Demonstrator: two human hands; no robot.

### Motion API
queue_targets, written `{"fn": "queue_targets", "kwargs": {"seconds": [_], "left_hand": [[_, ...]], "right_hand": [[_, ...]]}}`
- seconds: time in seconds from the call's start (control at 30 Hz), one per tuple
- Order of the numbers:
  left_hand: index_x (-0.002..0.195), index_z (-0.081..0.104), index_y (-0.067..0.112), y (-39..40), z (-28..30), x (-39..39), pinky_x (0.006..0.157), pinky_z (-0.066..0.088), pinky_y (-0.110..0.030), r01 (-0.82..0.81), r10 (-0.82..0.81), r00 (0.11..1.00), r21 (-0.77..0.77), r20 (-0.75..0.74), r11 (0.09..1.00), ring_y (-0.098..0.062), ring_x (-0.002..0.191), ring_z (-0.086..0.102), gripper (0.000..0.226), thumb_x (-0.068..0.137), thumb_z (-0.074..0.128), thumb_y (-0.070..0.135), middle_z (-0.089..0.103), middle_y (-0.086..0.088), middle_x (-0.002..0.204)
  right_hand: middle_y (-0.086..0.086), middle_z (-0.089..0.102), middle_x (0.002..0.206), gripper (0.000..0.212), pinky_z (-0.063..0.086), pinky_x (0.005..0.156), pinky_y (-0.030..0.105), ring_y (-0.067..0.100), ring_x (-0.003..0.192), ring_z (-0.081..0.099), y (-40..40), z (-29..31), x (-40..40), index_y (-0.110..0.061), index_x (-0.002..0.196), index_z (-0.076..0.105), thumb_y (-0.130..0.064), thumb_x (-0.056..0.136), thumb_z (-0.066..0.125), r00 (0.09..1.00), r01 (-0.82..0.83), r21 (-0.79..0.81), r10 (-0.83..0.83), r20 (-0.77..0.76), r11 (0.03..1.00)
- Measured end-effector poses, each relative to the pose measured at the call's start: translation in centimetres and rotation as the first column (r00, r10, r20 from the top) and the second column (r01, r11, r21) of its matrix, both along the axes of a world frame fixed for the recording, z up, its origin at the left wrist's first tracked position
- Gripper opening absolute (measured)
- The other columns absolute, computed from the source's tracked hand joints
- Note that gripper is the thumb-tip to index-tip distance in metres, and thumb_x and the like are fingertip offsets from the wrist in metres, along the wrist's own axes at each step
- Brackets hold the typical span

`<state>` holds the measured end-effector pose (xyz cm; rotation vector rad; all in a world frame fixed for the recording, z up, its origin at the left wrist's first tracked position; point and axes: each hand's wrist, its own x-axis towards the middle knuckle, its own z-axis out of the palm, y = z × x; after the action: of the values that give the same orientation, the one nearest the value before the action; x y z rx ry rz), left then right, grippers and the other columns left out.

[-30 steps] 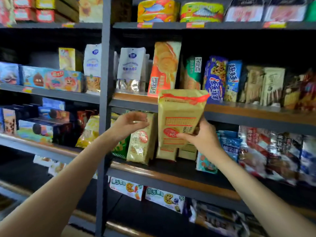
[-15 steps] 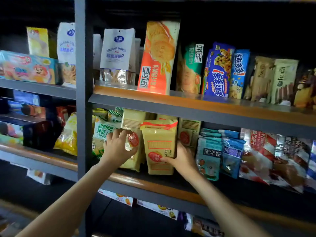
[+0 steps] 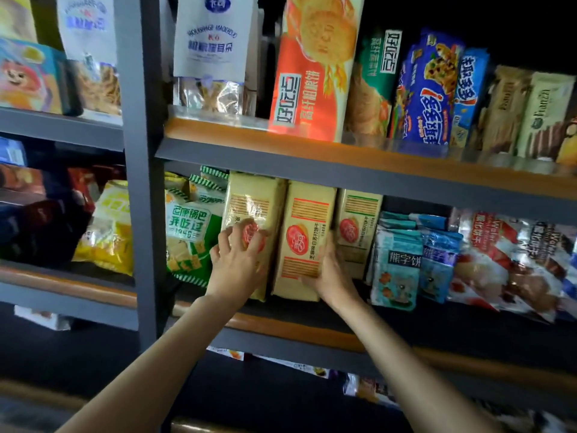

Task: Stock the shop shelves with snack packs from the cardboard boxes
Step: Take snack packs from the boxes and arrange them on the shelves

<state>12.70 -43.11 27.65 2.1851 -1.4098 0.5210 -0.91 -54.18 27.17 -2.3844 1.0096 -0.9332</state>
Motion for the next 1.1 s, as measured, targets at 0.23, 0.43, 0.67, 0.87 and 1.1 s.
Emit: {"fn": "queue_targets", "kwargs": {"seconds": [0.23, 0.43, 0.67, 0.87, 1.1], "left_hand": [[0.139, 0.034, 0.011, 2.9, -1.4, 0.0, 0.100, 0.033, -0.047, -0.036, 0.034, 0.999, -0.053, -0.042, 0.998, -0.034, 0.129, 0.031, 0.055, 0.089, 0.051, 0.028, 0.030, -0.013, 0.143], [0.109, 0.059, 0.008, 10.0, -4.6, 0.1, 0.075, 0.048, -0.046, -0.098, 0.085, 0.991, -0.135, -0.102, 0.986, -0.037, 0.096, 0.057, 0.043, 0.072, 0.042, 0.022, 0.057, -0.014, 0.113], [0.124, 0.049, 0.009, 21.7, -10.8, 1.1, 0.095, 0.033, -0.041, -0.467, 0.364, 0.822, -0.153, -0.439, 0.871, -0.030, 0.119, 0.040, 0.040, 0.085, 0.054, 0.012, 0.044, -0.010, 0.128], [0.119, 0.054, 0.006, 38.7, -17.1, 3.0, 0.093, 0.037, -0.045, -0.713, 0.598, 0.595, -0.010, -0.537, 0.701, -0.035, 0.112, 0.047, 0.038, 0.081, 0.052, 0.010, 0.049, -0.016, 0.119], [0.127, 0.047, 0.011, 58.0, -26.6, 1.1, 0.094, 0.042, -0.040, -0.729, 0.801, 0.098, 0.505, -0.590, 0.462, -0.028, 0.116, 0.047, 0.038, 0.091, 0.054, 0.022, 0.043, -0.011, 0.129]], "right_hand": [[0.014, 0.013, 0.153, 0.099, 0.031, 0.108, 0.037, 0.029, 0.140, 0.023, 2.1, -0.2, 0.4, -0.010, 0.150, 0.003, -0.014, 0.080, 0.073, 0.987, 0.147, -0.131, -0.154, -0.042, 0.980], [0.020, 0.036, 0.137, 0.062, 0.040, 0.101, 0.046, 0.036, 0.125, 0.040, 9.9, -1.6, 2.2, -0.004, 0.132, 0.043, -0.006, 0.076, 0.069, 0.974, -0.078, -0.462, 0.166, 0.153, 0.883], [0.016, 0.033, 0.134, 0.051, 0.044, 0.093, 0.054, 0.037, 0.123, 0.033, 20.1, -9.1, 5.7, -0.012, 0.120, 0.057, 0.006, 0.072, 0.064, 0.860, -0.500, -0.520, 0.467, -0.205, 0.693], [0.021, 0.037, 0.138, 0.046, 0.039, 0.099, 0.050, 0.040, 0.127, 0.035, 29.9, -13.8, 11.6, -0.010, 0.124, 0.055, -0.010, 0.079, 0.063, 0.627, -0.726, -0.206, 0.510, -0.589, 0.656], [0.006, 0.020, 0.150, 0.046, 0.023, 0.111, 0.035, 0.024, 0.138, 0.015, 48.0, -23.5, 14.5, -0.017, 0.140, 0.036, -0.019, 0.094, 0.045, 0.195, -0.885, 0.226, 0.765, -0.613, 0.407]]}}
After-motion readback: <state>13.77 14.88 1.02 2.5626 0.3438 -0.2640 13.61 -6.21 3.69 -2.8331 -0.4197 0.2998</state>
